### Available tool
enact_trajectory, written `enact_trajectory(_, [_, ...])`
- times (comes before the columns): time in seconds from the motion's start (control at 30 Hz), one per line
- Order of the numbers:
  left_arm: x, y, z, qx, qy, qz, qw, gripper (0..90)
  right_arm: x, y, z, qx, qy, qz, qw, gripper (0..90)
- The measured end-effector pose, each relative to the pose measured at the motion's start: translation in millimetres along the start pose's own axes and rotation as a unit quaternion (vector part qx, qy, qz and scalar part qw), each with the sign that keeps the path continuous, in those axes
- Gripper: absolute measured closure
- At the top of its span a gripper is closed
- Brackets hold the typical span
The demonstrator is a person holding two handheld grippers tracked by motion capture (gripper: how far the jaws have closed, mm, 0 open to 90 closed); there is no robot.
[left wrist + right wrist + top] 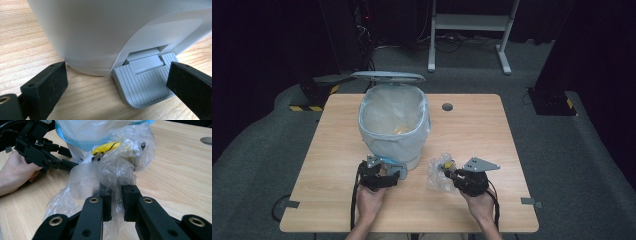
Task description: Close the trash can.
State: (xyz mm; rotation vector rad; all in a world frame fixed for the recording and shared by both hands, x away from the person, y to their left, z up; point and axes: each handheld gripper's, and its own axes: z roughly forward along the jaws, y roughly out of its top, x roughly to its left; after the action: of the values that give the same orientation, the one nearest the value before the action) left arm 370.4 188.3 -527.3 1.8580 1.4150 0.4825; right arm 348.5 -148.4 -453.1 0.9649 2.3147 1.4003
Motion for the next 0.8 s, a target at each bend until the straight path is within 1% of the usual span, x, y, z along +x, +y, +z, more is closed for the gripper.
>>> enact_trajectory(0.17, [0.0, 0.0, 0.0, 0.0, 0.0, 0.0, 1.0, 3.6, 0.1, 4.0, -1.2, -0.002, 0.002, 0.001, 1.0, 80.9])
enact_trajectory(0.2, [-0.8, -0.1, 0.6, -0.005, -0.001, -0.006, 1.0, 3.6, 0.2, 5.4, -1.8, -0.003, 0.003, -0.001, 1.0, 80.9])
enact_trajectory(0.23, [0.1, 0.0, -0.1, 0.0, 0.0, 0.0, 1.0, 3.6, 0.5, 6.9, -2.6, -0.003, 0.004, -0.001, 1.0, 80.9])
enact_trajectory(0.5, [0.1, 0.0, 0.0, 0.0, 0.0, 0.0, 1.0, 3.6, -0.3, 18.2, -10.1, -0.016, 0.009, -0.004, 0.9998, 81.0])
enact_trajectory(0.53, [-0.8, -0.1, 0.6, -0.005, -0.001, -0.006, 1.0, 3.6, -0.6, 18.9, -10.7, -0.019, 0.009, -0.004, 0.9998, 80.9])
enact_trajectory(0.63, [-0.8, -0.1, 0.6, -0.005, 0.0, -0.006, 1.0, 3.6, -0.7, 20.5, -13.2, -0.028, 0.018, 0.004, 0.9994, 80.9])
enact_trajectory(0.8, [-0.9, -0.1, 0.6, -0.005, 0.0, -0.006, 1.0, 3.6, 0.9, 24.9, -15.6, -0.029, 0.024, 0.0, 0.9993, 81.0])
